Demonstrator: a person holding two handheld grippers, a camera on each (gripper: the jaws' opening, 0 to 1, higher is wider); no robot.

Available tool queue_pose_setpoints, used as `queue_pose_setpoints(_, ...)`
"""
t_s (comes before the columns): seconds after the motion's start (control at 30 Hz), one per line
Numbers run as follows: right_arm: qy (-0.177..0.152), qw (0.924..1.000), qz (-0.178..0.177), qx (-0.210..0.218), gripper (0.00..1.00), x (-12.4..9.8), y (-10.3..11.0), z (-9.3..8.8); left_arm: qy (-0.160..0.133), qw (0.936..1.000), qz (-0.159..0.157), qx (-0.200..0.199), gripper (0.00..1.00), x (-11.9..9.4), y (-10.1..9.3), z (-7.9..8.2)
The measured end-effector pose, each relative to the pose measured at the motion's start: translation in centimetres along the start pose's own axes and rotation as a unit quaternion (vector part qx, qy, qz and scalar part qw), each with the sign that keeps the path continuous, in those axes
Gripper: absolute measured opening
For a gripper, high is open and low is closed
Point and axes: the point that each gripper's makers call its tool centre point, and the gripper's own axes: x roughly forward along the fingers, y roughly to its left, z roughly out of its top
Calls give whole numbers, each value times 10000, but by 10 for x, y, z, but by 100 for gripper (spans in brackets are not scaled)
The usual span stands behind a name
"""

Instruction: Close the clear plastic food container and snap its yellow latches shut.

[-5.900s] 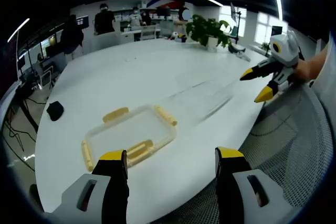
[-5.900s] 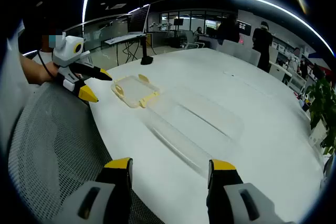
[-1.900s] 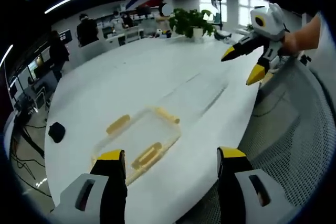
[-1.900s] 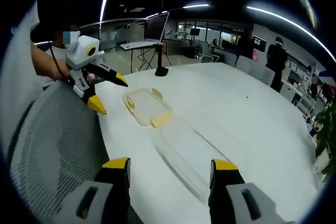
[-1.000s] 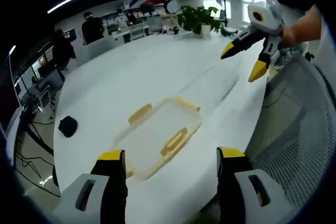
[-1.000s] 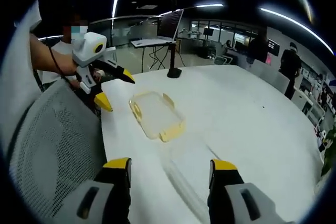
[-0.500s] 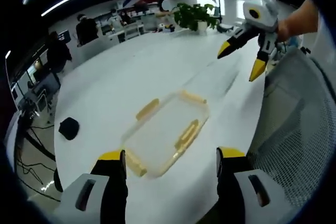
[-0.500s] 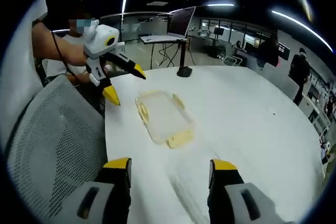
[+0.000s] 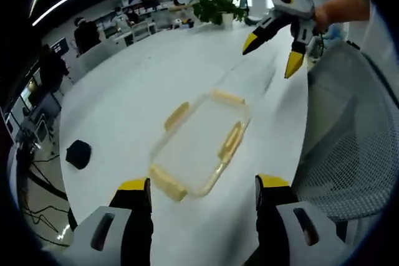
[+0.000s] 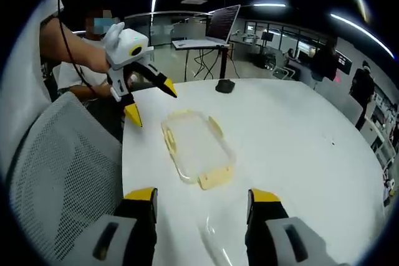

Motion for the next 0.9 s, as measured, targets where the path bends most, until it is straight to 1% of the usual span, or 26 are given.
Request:
queue_pose_setpoints(0.07, 40, 10000, 34, -78, 54, 3, 0, 2, 29, 10000, -41, 48, 65, 0, 4, -1)
queue_pose_setpoints(0.23, 45, 9999, 77, -87, 56, 9, -2, 8, 112, 9997, -142, 160, 65, 0, 11, -7)
queue_pose_setpoints(0.5, 228, 9991, 158, -321, 55, 19, -3, 9, 262, 9981, -353, 424, 65, 2, 18, -15)
queue_pose_setpoints(0.67, 321, 9983, 221, -436, 54, 24, -6, 10, 348, 9965, -440, 615, 64, 3, 24, -19)
queue_pose_setpoints(0.8, 411, 9972, 252, -563, 54, 28, -11, 12, 456, 9938, -564, 846, 64, 6, 27, -22)
queue_pose_setpoints(0.9, 422, 9972, 273, -560, 54, 30, -14, 13, 498, 9924, -629, 930, 63, 8, 27, -23)
